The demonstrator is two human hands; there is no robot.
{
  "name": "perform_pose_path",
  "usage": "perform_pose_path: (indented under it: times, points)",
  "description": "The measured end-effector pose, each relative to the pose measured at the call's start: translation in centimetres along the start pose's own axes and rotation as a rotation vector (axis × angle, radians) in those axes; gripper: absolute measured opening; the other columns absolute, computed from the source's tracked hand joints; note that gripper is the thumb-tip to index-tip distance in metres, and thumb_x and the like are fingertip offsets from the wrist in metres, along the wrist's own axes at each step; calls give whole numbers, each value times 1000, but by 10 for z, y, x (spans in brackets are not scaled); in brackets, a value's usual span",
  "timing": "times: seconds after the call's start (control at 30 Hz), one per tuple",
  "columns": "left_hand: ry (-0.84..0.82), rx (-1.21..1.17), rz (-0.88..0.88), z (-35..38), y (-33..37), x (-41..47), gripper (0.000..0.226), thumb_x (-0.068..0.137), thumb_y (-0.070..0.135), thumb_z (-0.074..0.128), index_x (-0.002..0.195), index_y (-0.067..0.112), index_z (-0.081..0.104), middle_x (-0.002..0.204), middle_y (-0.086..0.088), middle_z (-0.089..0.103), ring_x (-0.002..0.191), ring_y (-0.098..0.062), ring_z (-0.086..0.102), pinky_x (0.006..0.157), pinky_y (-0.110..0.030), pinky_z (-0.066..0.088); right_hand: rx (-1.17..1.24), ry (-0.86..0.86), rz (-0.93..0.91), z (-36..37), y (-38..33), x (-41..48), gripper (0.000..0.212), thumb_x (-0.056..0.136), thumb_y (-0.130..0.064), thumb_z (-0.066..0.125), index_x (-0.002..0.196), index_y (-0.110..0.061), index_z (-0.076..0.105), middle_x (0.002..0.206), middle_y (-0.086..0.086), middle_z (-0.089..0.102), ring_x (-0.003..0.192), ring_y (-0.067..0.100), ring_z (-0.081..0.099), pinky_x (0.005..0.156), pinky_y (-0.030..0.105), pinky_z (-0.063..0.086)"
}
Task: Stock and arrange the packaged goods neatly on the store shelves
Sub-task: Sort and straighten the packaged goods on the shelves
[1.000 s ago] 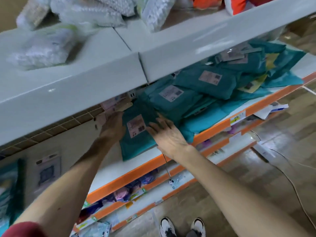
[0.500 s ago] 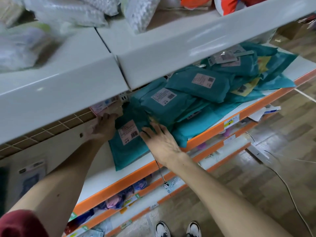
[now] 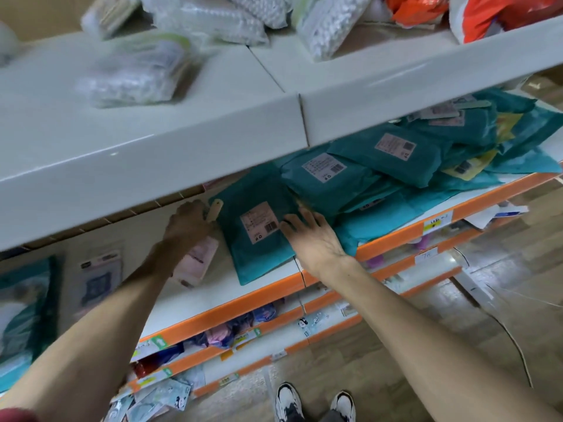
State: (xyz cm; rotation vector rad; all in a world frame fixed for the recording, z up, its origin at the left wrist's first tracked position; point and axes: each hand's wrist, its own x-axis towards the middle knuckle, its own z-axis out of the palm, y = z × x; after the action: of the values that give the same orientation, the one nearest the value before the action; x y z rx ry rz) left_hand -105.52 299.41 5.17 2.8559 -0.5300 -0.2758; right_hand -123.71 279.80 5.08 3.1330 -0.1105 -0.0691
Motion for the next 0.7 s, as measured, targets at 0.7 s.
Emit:
perform_pose_path:
  times: [0.7]
  points:
    - [137, -293, 159, 48, -60, -114, 16, 91, 15, 48, 94, 25, 60, 95, -2, 58, 90, -32, 60, 72, -33, 49, 534, 72, 666, -15, -35, 47, 74, 82, -36, 76, 131, -1, 34, 131, 19, 41, 115, 34, 47, 86, 39, 48]
